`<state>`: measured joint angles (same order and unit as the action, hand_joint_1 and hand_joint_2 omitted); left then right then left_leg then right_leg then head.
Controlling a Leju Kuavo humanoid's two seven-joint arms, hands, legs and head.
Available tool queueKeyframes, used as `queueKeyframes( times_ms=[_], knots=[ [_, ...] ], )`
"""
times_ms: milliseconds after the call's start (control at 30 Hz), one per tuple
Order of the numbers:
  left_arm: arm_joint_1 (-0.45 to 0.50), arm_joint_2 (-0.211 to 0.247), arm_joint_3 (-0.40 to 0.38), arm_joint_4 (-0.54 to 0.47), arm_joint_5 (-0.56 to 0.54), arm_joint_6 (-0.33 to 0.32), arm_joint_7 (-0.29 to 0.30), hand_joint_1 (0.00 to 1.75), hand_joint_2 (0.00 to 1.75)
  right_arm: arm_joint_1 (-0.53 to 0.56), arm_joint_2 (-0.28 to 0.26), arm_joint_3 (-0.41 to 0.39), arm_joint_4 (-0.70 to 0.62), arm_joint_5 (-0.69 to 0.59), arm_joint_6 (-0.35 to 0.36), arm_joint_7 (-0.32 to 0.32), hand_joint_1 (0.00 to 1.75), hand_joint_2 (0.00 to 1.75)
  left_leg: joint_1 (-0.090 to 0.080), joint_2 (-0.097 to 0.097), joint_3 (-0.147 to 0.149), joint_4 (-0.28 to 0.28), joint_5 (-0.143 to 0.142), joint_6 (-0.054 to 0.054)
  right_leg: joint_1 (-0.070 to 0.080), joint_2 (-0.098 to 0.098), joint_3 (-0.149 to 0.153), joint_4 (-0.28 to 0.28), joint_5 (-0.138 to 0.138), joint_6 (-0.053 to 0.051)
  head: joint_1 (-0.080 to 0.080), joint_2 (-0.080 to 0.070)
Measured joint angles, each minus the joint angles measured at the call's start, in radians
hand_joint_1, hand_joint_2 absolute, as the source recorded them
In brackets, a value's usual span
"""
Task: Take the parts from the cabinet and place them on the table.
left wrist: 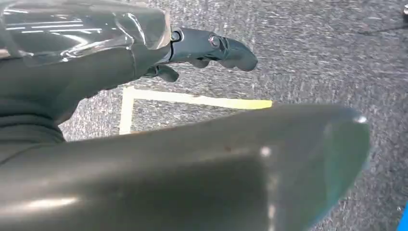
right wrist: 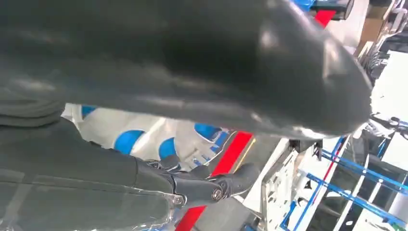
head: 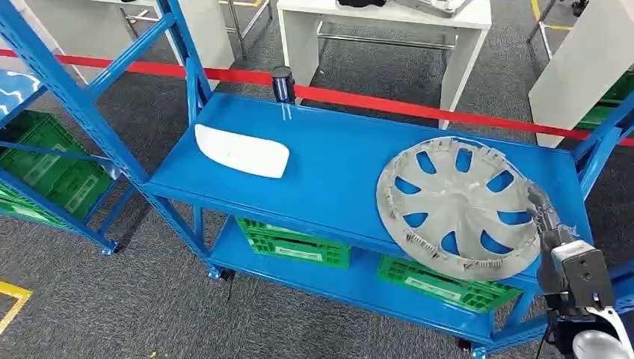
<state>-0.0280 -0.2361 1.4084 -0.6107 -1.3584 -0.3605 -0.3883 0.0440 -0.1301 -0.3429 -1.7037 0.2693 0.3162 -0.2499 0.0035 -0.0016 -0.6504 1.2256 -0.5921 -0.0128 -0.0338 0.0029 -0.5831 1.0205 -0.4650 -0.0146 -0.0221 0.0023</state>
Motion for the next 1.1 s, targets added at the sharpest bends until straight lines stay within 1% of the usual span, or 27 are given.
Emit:
queueKeyframes(
  times_ms=[33, 67, 100, 133, 200, 233, 267, 333, 367, 400, 433, 467, 533, 567, 600, 633, 700, 733, 767, 800, 867, 900, 933, 967, 1033, 1067, 1100],
  knots=[
    [0.001, 0.0, 0.0, 0.0, 0.0, -0.002, 0.0, 0.0, 0.0, 0.0, 0.0, 0.001, 0.0, 0.002, 0.0, 0.0, 0.0, 0.0, 0.002, 0.001, -0.046, 0.07, -0.015, -0.002, 0.001, 0.0, 0.002, 0.0, -0.002, -0.001, 0.001, 0.0],
    [0.001, -0.001, 0.0, 0.0, 0.0, -0.006, 0.0, 0.0, 0.0, 0.0, 0.0, 0.002, 0.0, 0.004, 0.0, 0.0, 0.0, 0.0, 0.002, 0.001, -0.075, 0.102, -0.011, -0.002, 0.002, 0.001, 0.006, 0.0, -0.006, -0.001, 0.0, 0.0],
    [0.003, -0.001, 0.0, 0.0, 0.0, -0.006, 0.0, 0.0, 0.0, 0.001, 0.0, 0.003, 0.0, 0.006, 0.0, 0.0, 0.0, 0.0, 0.002, 0.001, -0.08, 0.083, 0.02, 0.001, 0.003, 0.004, 0.012, 0.0, -0.011, 0.0, 0.0, 0.0],
    [0.004, -0.001, 0.0, 0.0, 0.0, -0.007, 0.0, 0.0, 0.0, 0.001, 0.0, 0.003, 0.0, 0.007, 0.0, 0.0, 0.0, 0.0, 0.0, 0.0, -0.063, 0.026, 0.065, 0.007, 0.006, 0.005, 0.019, 0.0, -0.016, 0.0, 0.0, 0.0],
    [0.004, 0.0, 0.0, 0.0, 0.002, -0.008, 0.0, 0.0, 0.0, -0.001, 0.0, 0.005, 0.0, 0.008, -0.001, 0.0, 0.0, 0.0, -0.008, -0.001, 0.008, -0.157, 0.171, 0.036, 0.01, 0.007, 0.034, -0.002, -0.024, 0.001, 0.001, 0.0],
    [0.004, 0.005, 0.001, -0.001, 0.004, -0.007, 0.0, 0.0, 0.0, -0.003, 0.0, 0.008, 0.0, 0.008, -0.001, -0.001, 0.0, 0.0, -0.015, -0.001, 0.029, -0.197, 0.167, 0.05, 0.01, 0.008, 0.036, -0.004, -0.027, 0.003, 0.004, 0.0],
    [0.003, 0.002, 0.0, -0.001, 0.005, -0.008, 0.0, 0.0, 0.0, -0.004, 0.0, 0.009, 0.0, 0.01, -0.003, -0.002, 0.0, 0.0, -0.018, 0.007, 0.03, -0.208, 0.164, 0.052, 0.013, 0.009, 0.034, -0.005, -0.029, 0.007, 0.002, 0.0],
    [0.003, 0.002, 0.0, -0.001, 0.006, -0.008, 0.0, 0.0, 0.0, -0.005, -0.001, 0.014, 0.001, 0.013, -0.005, -0.002, 0.0, 0.0, -0.024, 0.006, 0.03, -0.208, 0.16, 0.057, 0.006, 0.009, 0.035, -0.01, -0.031, 0.017, 0.002, 0.0],
    [0.003, 0.002, 0.0, -0.001, 0.006, -0.008, 0.0, 0.0, 0.0, -0.007, -0.001, 0.016, 0.0, 0.016, -0.006, -0.003, 0.0, 0.0, -0.026, 0.005, 0.036, -0.22, 0.162, 0.063, 0.01, 0.008, 0.04, -0.019, -0.03, 0.022, 0.0, 0.0],
    [0.003, 0.001, 0.001, -0.003, 0.006, -0.008, 0.0, 0.0, 0.0, -0.008, -0.003, 0.017, 0.001, 0.018, -0.009, -0.003, 0.0, 0.0, -0.009, 0.006, 0.066, -0.256, 0.179, 0.063, 0.011, 0.004, 0.04, -0.013, -0.033, 0.023, 0.003, 0.0],
    [0.002, -0.002, 0.001, -0.003, 0.008, -0.008, 0.0, 0.0, 0.0, -0.01, -0.005, 0.018, 0.002, 0.019, -0.013, -0.003, 0.0, 0.0, -0.015, 0.006, 0.08, -0.27, 0.181, 0.066, 0.012, 0.003, 0.032, 0.011, -0.045, 0.021, 0.005, 0.0],
    [0.0, -0.005, 0.001, -0.006, 0.008, -0.008, 0.0, 0.0, 0.0, -0.016, -0.005, 0.018, 0.002, 0.022, -0.02, -0.003, 0.0, 0.0, -0.015, 0.006, 0.083, -0.271, 0.182, 0.067, 0.011, 0.003, 0.002, 0.068, -0.071, 0.015, 0.004, 0.0],
    [-0.002, -0.012, 0.001, -0.012, 0.008, -0.008, 0.008, 0.0, 0.0, -0.015, -0.005, 0.018, 0.002, 0.028, -0.032, -0.001, 0.0, 0.0, -0.017, 0.004, 0.084, -0.271, 0.178, 0.07, 0.01, 0.003, -0.091, 0.23, -0.127, 0.012, 0.004, 0.0],
    [-0.002, -0.015, 0.001, -0.013, 0.009, -0.007, 0.009, 0.0, 0.0, -0.014, -0.004, 0.018, 0.002, 0.029, -0.035, -0.001, 0.0, 0.0, -0.018, 0.002, 0.084, -0.269, 0.176, 0.069, 0.009, 0.003, -0.128, 0.283, -0.135, 0.019, 0.003, 0.0],
    [-0.002, -0.019, 0.001, -0.015, 0.009, -0.006, 0.01, 0.0, 0.0, -0.015, -0.002, 0.018, 0.003, 0.032, -0.042, -0.001, 0.0, 0.0, -0.017, 0.001, 0.086, -0.268, 0.173, 0.068, 0.007, 0.003, -0.135, 0.281, -0.121, 0.03, 0.004, 0.0],
    [-0.001, -0.021, 0.001, -0.016, 0.009, -0.006, 0.011, 0.0, 0.0, -0.016, -0.002, 0.018, 0.002, 0.04, -0.05, -0.001, 0.0, 0.0, -0.016, 0.0, 0.089, -0.266, 0.168, 0.064, 0.003, 0.002, -0.118, 0.229, -0.088, 0.045, 0.004, 0.0],
    [-0.002, -0.026, 0.001, -0.018, 0.009, -0.006, 0.011, 0.0, 0.0, -0.018, -0.002, 0.018, 0.002, 0.057, -0.064, 0.002, 0.0, 0.0, -0.011, -0.003, 0.09, -0.246, 0.153, 0.052, -0.006, -0.002, -0.038, 0.05, -0.007, 0.072, 0.004, 0.0],
    [-0.002, -0.025, 0.001, -0.022, 0.009, -0.006, 0.011, 0.0, 0.0, -0.018, 0.0, 0.018, 0.002, 0.064, -0.066, 0.002, 0.0, 0.0, -0.013, -0.004, 0.086, -0.23, 0.141, 0.042, -0.009, -0.013, -0.02, 0.005, 0.004, 0.068, 0.006, 0.0],
    [-0.002, -0.026, 0.001, -0.027, 0.009, -0.006, 0.011, 0.0, 0.0, -0.017, 0.001, 0.019, -0.001, 0.069, -0.066, 0.003, 0.0, 0.0, -0.019, -0.005, 0.078, -0.212, 0.128, 0.035, -0.005, -0.005, -0.013, 0.007, 0.004, 0.05, 0.005, 0.0],
    [-0.002, -0.027, 0.001, -0.029, 0.009, -0.006, 0.011, 0.0, 0.0, -0.016, 0.003, 0.019, -0.003, 0.071, -0.07, 0.005, 0.0, 0.0, -0.02, -0.005, 0.077, -0.211, 0.127, 0.033, -0.002, -0.004, -0.017, 0.017, 0.001, 0.037, 0.003, 0.0],
    [-0.001, -0.028, 0.002, -0.034, 0.009, -0.006, 0.011, 0.0, 0.0, -0.017, 0.005, 0.02, -0.003, 0.076, -0.071, 0.005, 0.0, 0.0, -0.017, -0.003, 0.079, -0.21, 0.126, 0.031, 0.001, -0.003, -0.019, 0.017, 0.001, 0.028, 0.003, 0.0],
    [-0.001, -0.027, 0.001, -0.039, 0.009, -0.006, 0.011, 0.0, 0.0, -0.017, 0.005, 0.021, -0.003, 0.08, -0.071, 0.005, 0.0, 0.0, -0.013, -0.002, 0.078, -0.206, 0.12, 0.027, -0.01, -0.002, -0.015, 0.014, 0.002, 0.023, 0.003, 0.0],
    [-0.001, -0.029, 0.001, -0.043, 0.009, -0.006, 0.011, 0.0, 0.0, -0.018, 0.005, 0.02, -0.004, 0.08, -0.071, 0.005, 0.0, 0.0, -0.012, -0.001, 0.074, -0.187, 0.105, 0.019, -0.008, -0.002, -0.012, 0.014, 0.001, 0.021, 0.002, 0.0],
    [-0.001, -0.03, 0.001, -0.044, 0.01, -0.006, 0.011, 0.0, 0.0, -0.018, 0.005, 0.021, -0.005, 0.08, -0.071, 0.005, 0.0, 0.0, -0.009, -0.001, 0.049, -0.134, 0.071, 0.011, -0.008, -0.002, -0.011, 0.014, 0.0, 0.014, -0.002, 0.0],
    [-0.001, -0.031, 0.002, -0.045, 0.01, -0.007, 0.011, 0.0, 0.0, -0.018, 0.006, 0.022, -0.006, 0.081, -0.071, 0.005, 0.0, 0.0, -0.001, 0.0, -0.032, 0.028, -0.001, 0.001, -0.006, -0.002, -0.011, 0.014, -0.001, 0.012, -0.002, 0.0],
    [-0.001, -0.032, 0.001, -0.045, 0.01, -0.007, 0.011, 0.0, 0.0, -0.018, 0.006, 0.022, -0.006, 0.081, -0.071, 0.005, 0.0, 0.0, 0.001, 0.001, -0.067, 0.092, -0.018, -0.001, -0.004, -0.002, -0.011, 0.014, -0.002, 0.012, -0.002, 0.0],
    [0.0, -0.033, 0.002, -0.045, 0.01, -0.007, 0.011, 0.0, 0.0, -0.018, 0.007, 0.022, -0.006, 0.081, -0.071, 0.005, 0.0, 0.0, 0.001, 0.001, -0.079, 0.108, -0.01, 0.0, -0.003, -0.002, -0.01, 0.014, -0.002, 0.012, -0.002, 0.0]
  ],
)
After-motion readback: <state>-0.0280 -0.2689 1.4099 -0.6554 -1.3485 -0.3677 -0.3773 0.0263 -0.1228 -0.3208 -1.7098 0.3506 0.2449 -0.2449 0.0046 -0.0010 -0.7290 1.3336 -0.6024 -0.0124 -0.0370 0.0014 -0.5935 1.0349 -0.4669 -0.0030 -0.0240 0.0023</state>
